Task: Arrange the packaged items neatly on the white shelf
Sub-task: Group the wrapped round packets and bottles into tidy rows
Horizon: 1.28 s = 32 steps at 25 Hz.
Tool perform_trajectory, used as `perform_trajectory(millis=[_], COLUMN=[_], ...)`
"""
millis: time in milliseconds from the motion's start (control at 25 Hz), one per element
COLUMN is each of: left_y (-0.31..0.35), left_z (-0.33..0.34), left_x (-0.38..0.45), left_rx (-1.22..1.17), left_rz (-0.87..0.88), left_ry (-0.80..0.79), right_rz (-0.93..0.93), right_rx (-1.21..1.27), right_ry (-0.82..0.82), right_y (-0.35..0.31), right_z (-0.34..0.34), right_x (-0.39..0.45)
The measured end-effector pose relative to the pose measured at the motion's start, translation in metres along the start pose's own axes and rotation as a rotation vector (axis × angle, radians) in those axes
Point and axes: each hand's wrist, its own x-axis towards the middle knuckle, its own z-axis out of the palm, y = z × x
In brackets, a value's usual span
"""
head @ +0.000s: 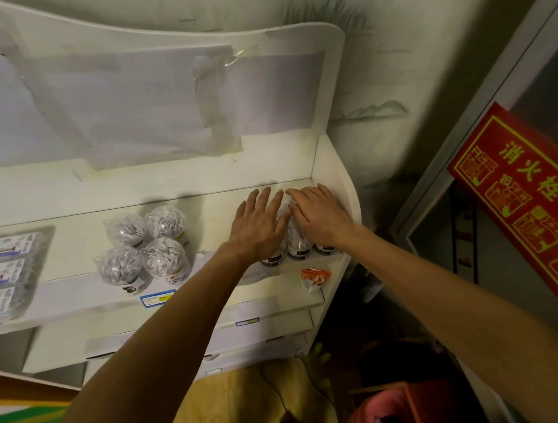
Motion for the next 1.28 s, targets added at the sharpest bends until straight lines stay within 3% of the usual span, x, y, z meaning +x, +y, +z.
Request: perform_trajectory(millis=[320, 560, 800, 1280], left_y=[-0.004, 0.000, 0.001, 0.001], left_z=[-0.005, -0.018, -0.005, 0.001], left_x=[0.002, -0.007, -0.012, -0.013], left_rx=[-0.042, -0.031, 0.080, 0.051], left_rz=[0.018, 0.026, 0.089, 0.075], left_ry=[-0.029, 0.059, 0.001, 0.008], right_rz=[0.016, 0.031, 0.034, 0.045], right_rx=[0.108, 0.237, 0.070, 0.100], right_ry=[-0.033, 0.105, 0.031, 0.079], right_y=[-0.002, -0.005, -0.005, -0.003], right_z=[-0.009, -0.023, -0.006, 0.001], right_x=[0.001, 0.000, -0.008, -0.010])
